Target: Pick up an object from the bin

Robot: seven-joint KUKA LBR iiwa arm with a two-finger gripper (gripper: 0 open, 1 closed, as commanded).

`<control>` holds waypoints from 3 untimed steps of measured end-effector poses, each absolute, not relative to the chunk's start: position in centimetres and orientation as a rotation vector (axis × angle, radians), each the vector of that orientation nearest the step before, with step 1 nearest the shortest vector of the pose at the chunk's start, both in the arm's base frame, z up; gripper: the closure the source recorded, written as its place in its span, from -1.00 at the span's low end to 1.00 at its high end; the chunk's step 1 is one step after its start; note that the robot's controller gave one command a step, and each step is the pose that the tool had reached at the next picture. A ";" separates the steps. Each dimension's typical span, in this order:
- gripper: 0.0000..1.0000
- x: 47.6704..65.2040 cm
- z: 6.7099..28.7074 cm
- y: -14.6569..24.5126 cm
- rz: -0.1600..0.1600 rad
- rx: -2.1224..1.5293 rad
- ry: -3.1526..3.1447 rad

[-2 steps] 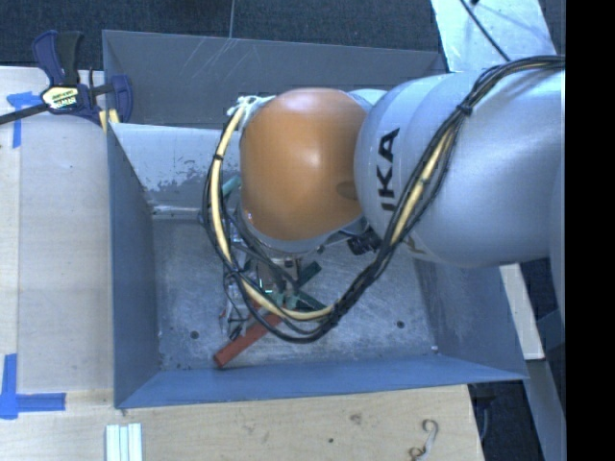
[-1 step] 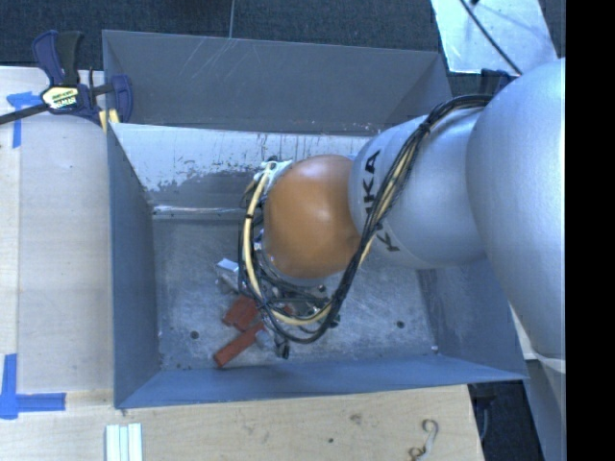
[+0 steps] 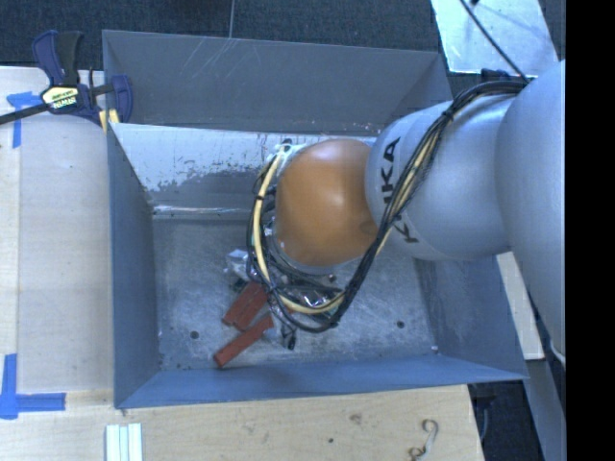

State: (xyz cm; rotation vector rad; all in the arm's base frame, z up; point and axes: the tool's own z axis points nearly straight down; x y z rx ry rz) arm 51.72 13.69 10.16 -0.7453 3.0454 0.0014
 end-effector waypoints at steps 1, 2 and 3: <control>-1.00 52.6 10.0 13.6 0.003 -0.698 3.055; -1.00 53.1 7.0 14.8 0.000 -0.844 3.027; -1.00 53.2 7.1 14.7 0.001 -0.836 3.029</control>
Offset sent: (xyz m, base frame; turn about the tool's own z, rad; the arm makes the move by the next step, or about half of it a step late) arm 0.0074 -0.0008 -0.0016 0.0305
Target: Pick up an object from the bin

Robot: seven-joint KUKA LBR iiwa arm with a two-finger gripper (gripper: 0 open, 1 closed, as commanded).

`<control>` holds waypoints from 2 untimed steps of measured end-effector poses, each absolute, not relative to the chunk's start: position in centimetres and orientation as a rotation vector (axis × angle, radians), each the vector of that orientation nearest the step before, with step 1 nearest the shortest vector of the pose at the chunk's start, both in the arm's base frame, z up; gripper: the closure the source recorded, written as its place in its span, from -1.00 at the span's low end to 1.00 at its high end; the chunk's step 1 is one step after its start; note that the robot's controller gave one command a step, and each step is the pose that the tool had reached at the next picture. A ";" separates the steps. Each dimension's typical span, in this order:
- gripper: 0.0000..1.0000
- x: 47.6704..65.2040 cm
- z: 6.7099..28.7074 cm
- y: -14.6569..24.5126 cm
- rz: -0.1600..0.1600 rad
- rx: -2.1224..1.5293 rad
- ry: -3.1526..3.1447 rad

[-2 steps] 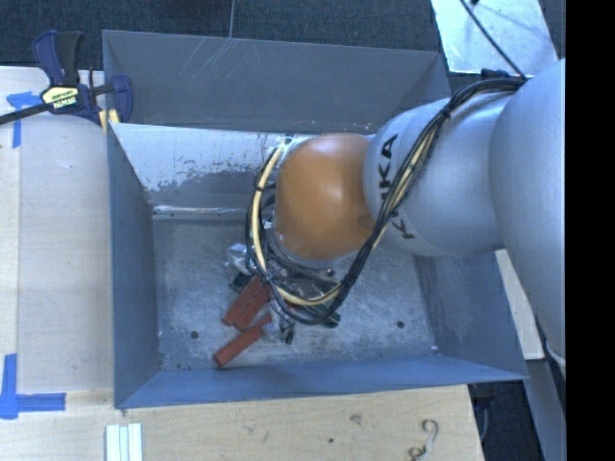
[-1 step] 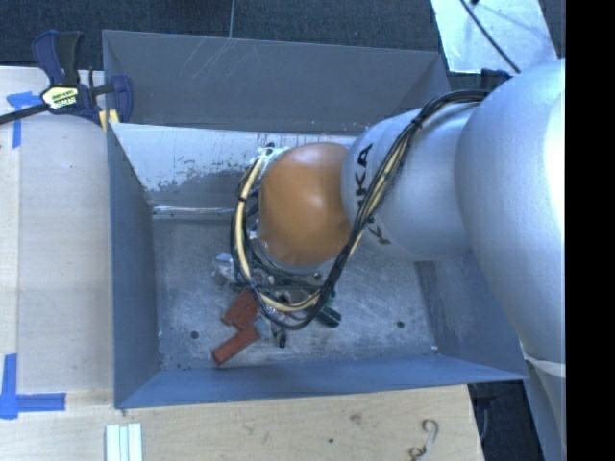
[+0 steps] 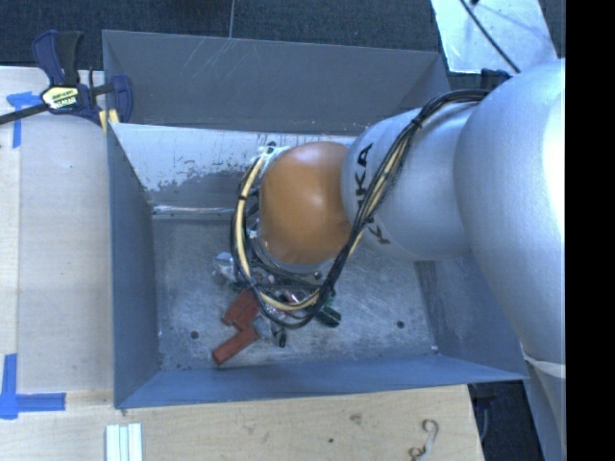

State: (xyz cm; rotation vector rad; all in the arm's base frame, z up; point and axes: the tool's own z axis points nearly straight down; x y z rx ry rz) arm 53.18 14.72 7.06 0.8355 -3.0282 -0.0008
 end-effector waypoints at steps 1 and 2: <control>1.00 53.2 7.3 14.7 0.000 0.835 -3.030; 1.00 53.4 9.2 14.7 -0.002 0.828 -3.039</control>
Offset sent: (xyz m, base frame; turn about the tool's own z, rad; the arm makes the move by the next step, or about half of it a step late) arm 0.0000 0.0000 0.0000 0.0000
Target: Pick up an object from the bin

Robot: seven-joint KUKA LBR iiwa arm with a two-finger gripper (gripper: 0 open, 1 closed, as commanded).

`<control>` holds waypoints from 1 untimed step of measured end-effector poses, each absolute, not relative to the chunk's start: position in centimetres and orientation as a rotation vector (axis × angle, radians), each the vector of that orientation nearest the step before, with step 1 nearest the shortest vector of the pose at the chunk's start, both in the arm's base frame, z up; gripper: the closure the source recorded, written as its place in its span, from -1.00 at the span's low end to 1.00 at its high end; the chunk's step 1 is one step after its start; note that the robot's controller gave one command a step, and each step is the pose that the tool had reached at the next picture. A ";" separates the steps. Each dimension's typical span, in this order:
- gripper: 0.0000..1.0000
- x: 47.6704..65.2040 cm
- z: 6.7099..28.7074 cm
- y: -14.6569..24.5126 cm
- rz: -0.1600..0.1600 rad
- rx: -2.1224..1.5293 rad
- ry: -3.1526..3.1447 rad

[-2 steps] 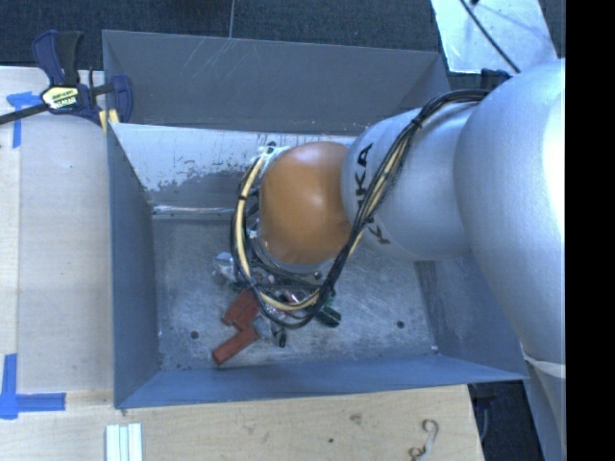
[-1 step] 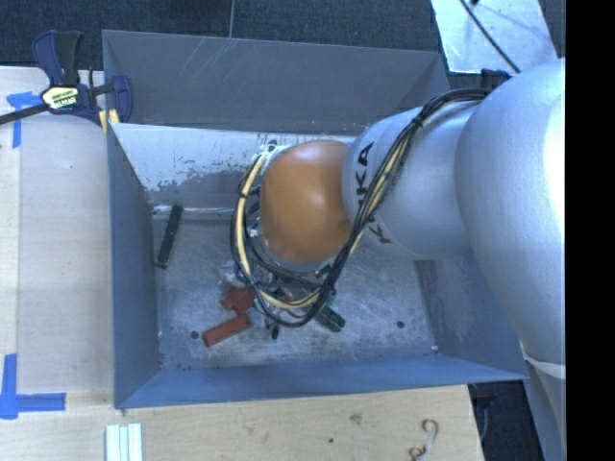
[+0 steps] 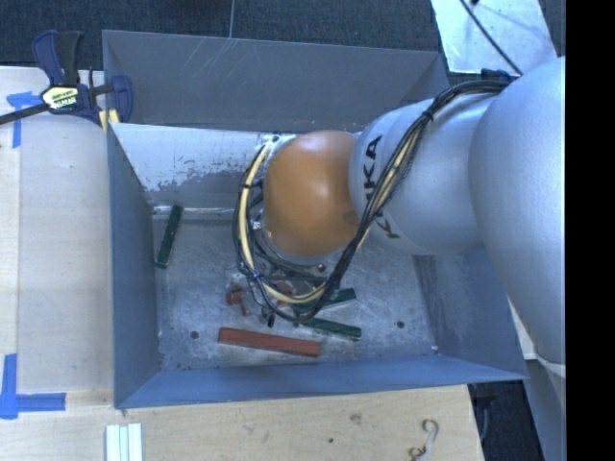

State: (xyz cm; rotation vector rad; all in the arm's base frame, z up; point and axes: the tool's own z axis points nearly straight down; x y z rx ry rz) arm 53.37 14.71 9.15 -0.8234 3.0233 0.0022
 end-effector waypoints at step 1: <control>1.00 53.6 13.5 14.8 0.000 -0.816 3.025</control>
Offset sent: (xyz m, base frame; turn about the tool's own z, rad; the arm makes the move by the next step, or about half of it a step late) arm 0.0001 0.0001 0.0408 0.0000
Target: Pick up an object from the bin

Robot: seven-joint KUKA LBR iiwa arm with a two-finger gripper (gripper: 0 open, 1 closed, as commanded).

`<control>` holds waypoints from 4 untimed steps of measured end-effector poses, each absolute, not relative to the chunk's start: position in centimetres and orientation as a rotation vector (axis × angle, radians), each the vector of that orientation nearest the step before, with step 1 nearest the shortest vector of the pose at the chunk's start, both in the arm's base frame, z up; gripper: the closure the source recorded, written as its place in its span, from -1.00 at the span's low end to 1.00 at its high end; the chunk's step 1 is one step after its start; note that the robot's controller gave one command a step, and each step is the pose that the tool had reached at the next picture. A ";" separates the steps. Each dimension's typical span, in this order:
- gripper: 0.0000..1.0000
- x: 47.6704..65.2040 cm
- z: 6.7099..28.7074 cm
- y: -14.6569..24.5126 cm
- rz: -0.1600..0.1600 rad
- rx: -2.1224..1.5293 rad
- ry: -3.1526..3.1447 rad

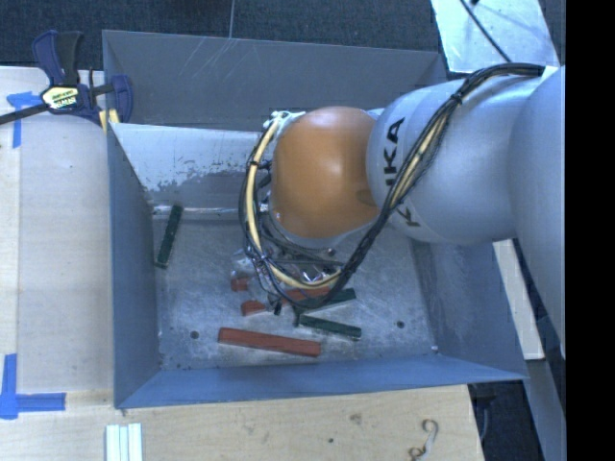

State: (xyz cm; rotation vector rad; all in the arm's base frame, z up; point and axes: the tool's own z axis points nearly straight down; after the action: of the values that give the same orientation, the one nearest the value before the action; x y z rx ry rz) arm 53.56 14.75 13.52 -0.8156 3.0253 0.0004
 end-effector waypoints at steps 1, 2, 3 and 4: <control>1.00 53.7 14.1 14.7 0.001 -0.807 3.030; 1.00 53.8 15.7 14.8 0.001 -0.799 3.030; 1.00 53.9 15.9 14.8 0.002 -0.790 3.032; 1.00 54.1 16.8 14.8 0.002 -0.782 3.032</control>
Offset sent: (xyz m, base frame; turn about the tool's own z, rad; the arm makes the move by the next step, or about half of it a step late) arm 0.0000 -0.0001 0.0054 0.0000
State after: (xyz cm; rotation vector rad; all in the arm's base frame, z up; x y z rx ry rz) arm 54.05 14.79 16.83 -0.7825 3.0324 0.0021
